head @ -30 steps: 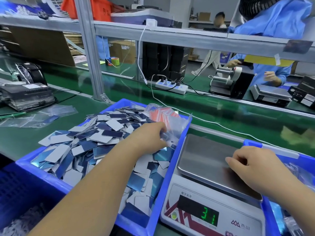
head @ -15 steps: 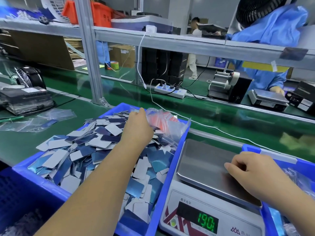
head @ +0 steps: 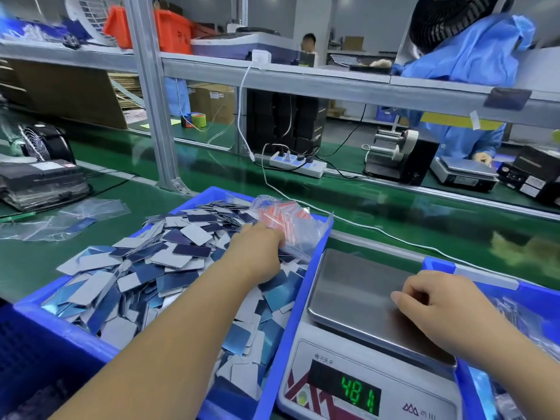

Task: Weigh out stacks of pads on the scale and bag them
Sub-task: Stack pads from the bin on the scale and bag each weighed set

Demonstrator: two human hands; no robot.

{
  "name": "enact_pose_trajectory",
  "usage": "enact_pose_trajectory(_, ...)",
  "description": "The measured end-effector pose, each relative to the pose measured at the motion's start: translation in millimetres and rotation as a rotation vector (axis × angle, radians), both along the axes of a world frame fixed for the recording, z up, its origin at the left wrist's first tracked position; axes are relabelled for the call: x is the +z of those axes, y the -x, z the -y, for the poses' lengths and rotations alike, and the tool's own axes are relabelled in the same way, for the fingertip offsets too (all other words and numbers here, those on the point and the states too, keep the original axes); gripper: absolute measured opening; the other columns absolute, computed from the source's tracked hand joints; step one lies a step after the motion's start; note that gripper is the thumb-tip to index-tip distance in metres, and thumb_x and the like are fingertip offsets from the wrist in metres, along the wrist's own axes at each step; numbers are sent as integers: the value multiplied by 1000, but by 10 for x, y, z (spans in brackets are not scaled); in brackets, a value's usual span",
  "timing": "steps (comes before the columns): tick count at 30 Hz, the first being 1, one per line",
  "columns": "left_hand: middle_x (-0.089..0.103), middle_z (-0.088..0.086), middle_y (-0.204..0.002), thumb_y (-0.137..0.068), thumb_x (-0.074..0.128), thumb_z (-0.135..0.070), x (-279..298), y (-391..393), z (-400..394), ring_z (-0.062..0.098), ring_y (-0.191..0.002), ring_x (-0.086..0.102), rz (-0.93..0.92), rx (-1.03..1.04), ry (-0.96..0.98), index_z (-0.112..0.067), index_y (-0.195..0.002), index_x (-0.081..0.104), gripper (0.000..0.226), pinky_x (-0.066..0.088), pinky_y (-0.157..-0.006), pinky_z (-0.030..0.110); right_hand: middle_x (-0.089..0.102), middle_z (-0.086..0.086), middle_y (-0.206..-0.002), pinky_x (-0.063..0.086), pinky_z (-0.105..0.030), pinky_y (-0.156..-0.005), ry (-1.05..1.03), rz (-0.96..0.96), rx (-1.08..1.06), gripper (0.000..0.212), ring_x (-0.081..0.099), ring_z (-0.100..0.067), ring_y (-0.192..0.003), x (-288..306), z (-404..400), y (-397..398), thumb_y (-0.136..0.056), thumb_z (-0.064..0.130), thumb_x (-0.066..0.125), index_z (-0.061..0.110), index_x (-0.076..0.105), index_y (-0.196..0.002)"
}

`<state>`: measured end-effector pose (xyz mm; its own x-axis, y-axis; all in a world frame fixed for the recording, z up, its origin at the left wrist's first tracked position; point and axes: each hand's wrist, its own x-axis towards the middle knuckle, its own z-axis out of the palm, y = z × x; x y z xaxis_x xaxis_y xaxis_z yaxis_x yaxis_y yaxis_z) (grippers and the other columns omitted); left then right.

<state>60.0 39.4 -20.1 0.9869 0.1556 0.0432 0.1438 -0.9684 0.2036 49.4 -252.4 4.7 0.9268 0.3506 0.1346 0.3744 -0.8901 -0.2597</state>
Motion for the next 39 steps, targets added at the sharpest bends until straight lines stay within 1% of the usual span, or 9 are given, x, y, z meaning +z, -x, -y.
enact_pose_trajectory(3,50,6,-129,-87,61,-16,18,-38,-39,32,-122,43,-50,62,-73,-26,-123,57,37,37,-98,43,58,8,-71,42,-25,-62,8,-13,-4,33,54,-5,-68,12,-1,12,-91,39,59,25,57,-61)
enact_pose_trajectory(8,56,6,-122,-86,60,-16,67,-106,-81,30,-117,49,-99,111,-101,-22,-120,57,36,40,-90,41,58,10,-70,41,-25,-62,6,-17,-13,32,53,-3,-69,20,-5,17,-90,40,60,25,58,-62)
enact_pose_trajectory(15,60,5,-115,-83,56,-10,64,-126,-80,29,-108,55,-5,143,-160,-22,-114,57,33,38,-77,38,59,10,-70,36,-21,-58,13,-9,-6,32,53,-2,-68,-5,14,3,-90,41,60,26,58,-61)
enact_pose_trajectory(24,52,9,-129,-90,52,-12,8,-113,-103,32,-122,46,-27,169,-272,-19,-125,61,37,39,-99,46,57,9,-67,36,-21,-58,3,0,0,35,53,-3,-66,-12,18,-10,-90,39,61,25,55,-59)
enact_pose_trajectory(26,55,7,-124,-90,51,-11,23,-107,-118,31,-118,48,8,179,-256,-21,-118,64,32,39,-95,44,57,9,-67,36,-21,-57,-6,-4,-3,35,53,-3,-65,-16,19,-13,-90,39,61,25,55,-58)
enact_pose_trajectory(29,64,4,-109,-91,51,-9,78,-89,-162,29,-101,56,65,201,-200,-21,-99,66,20,38,-81,37,58,8,-66,37,-21,-56,-9,0,-6,35,54,-4,-64,-21,21,-20,-89,39,62,25,55,-58)
enact_pose_trajectory(32,65,3,-97,-91,53,-9,156,-59,-197,27,-85,56,60,207,-168,-20,-96,66,18,39,-73,34,57,8,-64,36,-21,-55,-15,-3,-10,36,53,-4,-63,-23,23,-22,-89,40,62,25,55,-57)
enact_pose_trajectory(36,64,8,-93,-95,52,-10,336,-19,-238,30,-87,62,-33,132,-82,-12,-93,65,13,45,-67,34,58,9,-65,35,-20,-55,-20,-1,-11,35,53,-3,-63,-27,27,-28,-89,40,62,25,56,-58)
enact_pose_trajectory(39,64,11,-96,-100,49,-18,519,55,-260,29,-86,58,-92,39,-41,-9,-99,64,18,41,-67,32,57,10,-66,34,-20,-55,-9,-3,-6,34,53,-2,-64,-23,28,-30,-90,40,61,25,57,-60)
